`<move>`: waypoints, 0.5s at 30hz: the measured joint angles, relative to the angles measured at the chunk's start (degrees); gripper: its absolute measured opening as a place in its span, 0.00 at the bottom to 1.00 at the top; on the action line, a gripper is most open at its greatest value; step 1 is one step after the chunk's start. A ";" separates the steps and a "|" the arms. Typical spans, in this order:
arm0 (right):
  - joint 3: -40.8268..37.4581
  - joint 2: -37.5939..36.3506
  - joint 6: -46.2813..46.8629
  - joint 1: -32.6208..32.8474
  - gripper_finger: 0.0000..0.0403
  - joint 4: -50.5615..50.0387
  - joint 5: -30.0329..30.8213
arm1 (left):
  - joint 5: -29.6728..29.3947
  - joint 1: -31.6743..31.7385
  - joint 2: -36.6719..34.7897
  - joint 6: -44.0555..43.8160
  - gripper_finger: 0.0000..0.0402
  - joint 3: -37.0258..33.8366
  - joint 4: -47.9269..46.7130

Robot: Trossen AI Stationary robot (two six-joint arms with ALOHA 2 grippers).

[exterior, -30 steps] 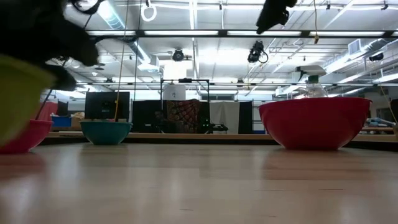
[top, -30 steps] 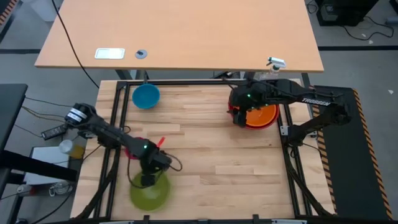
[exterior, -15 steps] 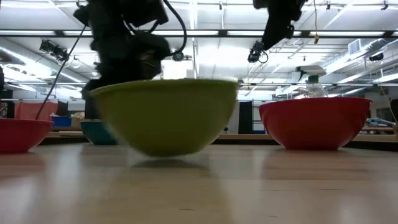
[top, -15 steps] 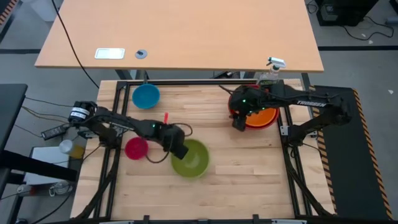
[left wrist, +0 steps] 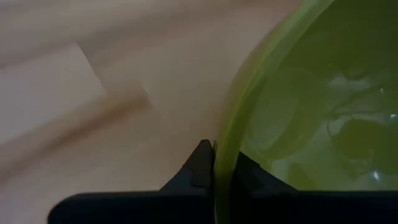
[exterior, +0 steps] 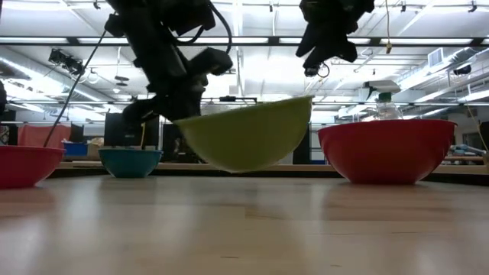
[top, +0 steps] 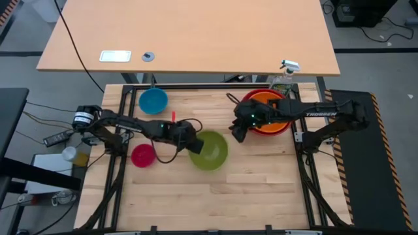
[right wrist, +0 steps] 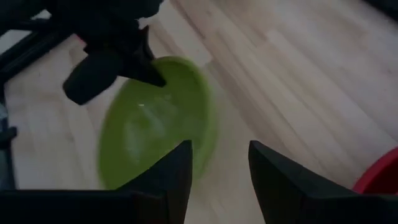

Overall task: Nest bowls inside each other
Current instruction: Stack the green bowl on the orange bowl

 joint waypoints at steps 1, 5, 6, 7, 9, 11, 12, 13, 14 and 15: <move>0.00 0.00 0.01 0.72 0.41 0.29 1.61 | -1.60 0.21 0.00 -1.11 0.04 0.00 0.80; 0.03 0.87 -2.73 3.48 0.41 0.04 12.10 | -6.76 1.21 0.00 -5.02 0.04 0.02 5.15; -0.01 1.12 -3.56 3.92 0.41 -0.95 15.06 | -7.50 1.39 0.00 -5.62 0.04 0.02 6.10; -0.04 1.63 -3.87 4.25 0.41 -1.62 18.11 | -8.33 1.57 0.00 -6.38 0.04 0.02 7.18; -0.03 1.97 -3.97 4.48 0.41 -1.01 22.53 | -10.77 1.55 0.00 -7.30 0.04 0.02 9.36; -0.04 2.57 -4.64 4.47 0.41 -0.54 23.36 | -12.77 1.53 -0.04 -8.16 0.04 0.04 10.94; -0.02 2.77 -5.32 4.39 0.41 0.34 23.18 | -13.80 1.53 -0.04 -8.77 0.04 0.09 11.45; -0.02 2.90 -5.91 4.28 0.41 0.50 22.99 | -14.74 1.51 -0.04 -9.28 0.04 0.09 11.96; -0.02 3.03 -6.65 4.26 0.41 0.25 23.01 | -15.64 1.47 -0.04 -9.61 0.04 0.09 12.57; -0.01 3.41 -7.13 4.30 0.41 0.40 23.56 | -16.55 1.47 -0.04 -9.78 0.04 0.09 13.31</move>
